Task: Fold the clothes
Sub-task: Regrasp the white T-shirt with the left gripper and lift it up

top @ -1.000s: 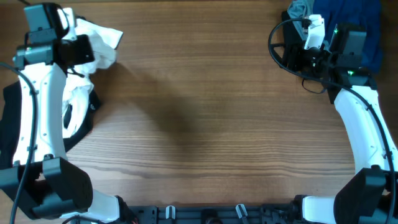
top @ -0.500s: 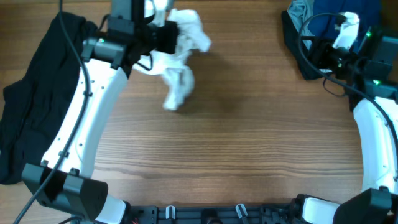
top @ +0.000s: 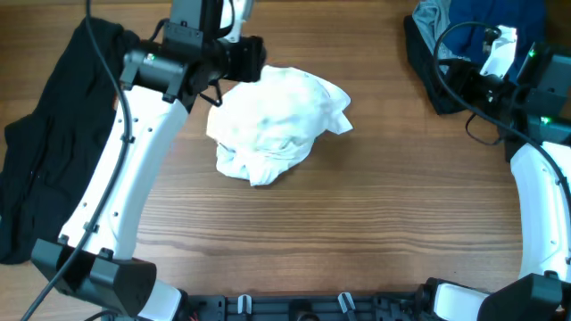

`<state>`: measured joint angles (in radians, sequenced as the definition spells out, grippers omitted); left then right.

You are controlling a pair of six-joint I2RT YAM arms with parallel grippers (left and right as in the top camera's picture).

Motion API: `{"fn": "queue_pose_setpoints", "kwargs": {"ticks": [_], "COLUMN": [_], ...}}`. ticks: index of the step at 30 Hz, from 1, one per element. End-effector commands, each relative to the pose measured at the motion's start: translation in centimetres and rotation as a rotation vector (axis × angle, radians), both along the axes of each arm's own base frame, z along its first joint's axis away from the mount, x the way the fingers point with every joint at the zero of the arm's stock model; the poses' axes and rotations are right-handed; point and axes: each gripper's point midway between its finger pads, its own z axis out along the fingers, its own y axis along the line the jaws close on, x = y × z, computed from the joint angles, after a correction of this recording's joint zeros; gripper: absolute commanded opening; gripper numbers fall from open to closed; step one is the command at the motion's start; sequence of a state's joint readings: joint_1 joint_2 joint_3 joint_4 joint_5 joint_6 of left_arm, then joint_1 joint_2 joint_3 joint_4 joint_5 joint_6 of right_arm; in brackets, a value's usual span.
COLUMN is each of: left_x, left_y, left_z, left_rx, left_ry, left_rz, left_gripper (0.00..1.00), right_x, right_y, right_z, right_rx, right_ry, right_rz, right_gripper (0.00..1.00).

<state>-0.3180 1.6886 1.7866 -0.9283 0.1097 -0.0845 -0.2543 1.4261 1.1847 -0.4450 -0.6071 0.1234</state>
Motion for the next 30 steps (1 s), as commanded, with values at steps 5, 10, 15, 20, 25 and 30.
{"fn": "queue_pose_setpoints", "kwargs": {"ticks": [5, 10, 15, 20, 25, 30], "left_x": [-1.6, -4.7, -5.5, -4.0, -4.2, -4.2], "left_y": [5.8, 3.4, 3.7, 6.6, 8.5, 10.0], "left_z": [-2.5, -7.7, -14.2, -16.7, -20.3, -23.8], "left_rx": [0.091, 0.164, 0.177, 0.08, 0.019, -0.061], "left_ry": [0.142, 0.321, 0.502, 0.564, 0.609, 0.612], "left_rz": [-0.026, -0.206, -0.181, 0.077, 0.244, 0.412], "left_gripper": [0.77, 0.79, 0.72, 0.74, 0.75, 0.77], "right_x": [-0.9, -1.1, -1.2, -1.1, -0.8, -0.8], "right_y": [0.4, 0.4, 0.4, 0.4, 0.4, 0.3], "right_z": [-0.1, -0.4, -0.8, -2.2, -3.9, -4.0], "right_rx": [-0.013, -0.011, -0.02, -0.012, 0.003, 0.003], "right_ry": [0.026, 0.04, 0.051, 0.093, 0.145, 0.146], "right_rz": [0.034, 0.031, 0.042, 0.047, 0.049, 0.049], "right_gripper": [0.73, 0.73, 0.74, 0.74, 0.74, 0.74]}}
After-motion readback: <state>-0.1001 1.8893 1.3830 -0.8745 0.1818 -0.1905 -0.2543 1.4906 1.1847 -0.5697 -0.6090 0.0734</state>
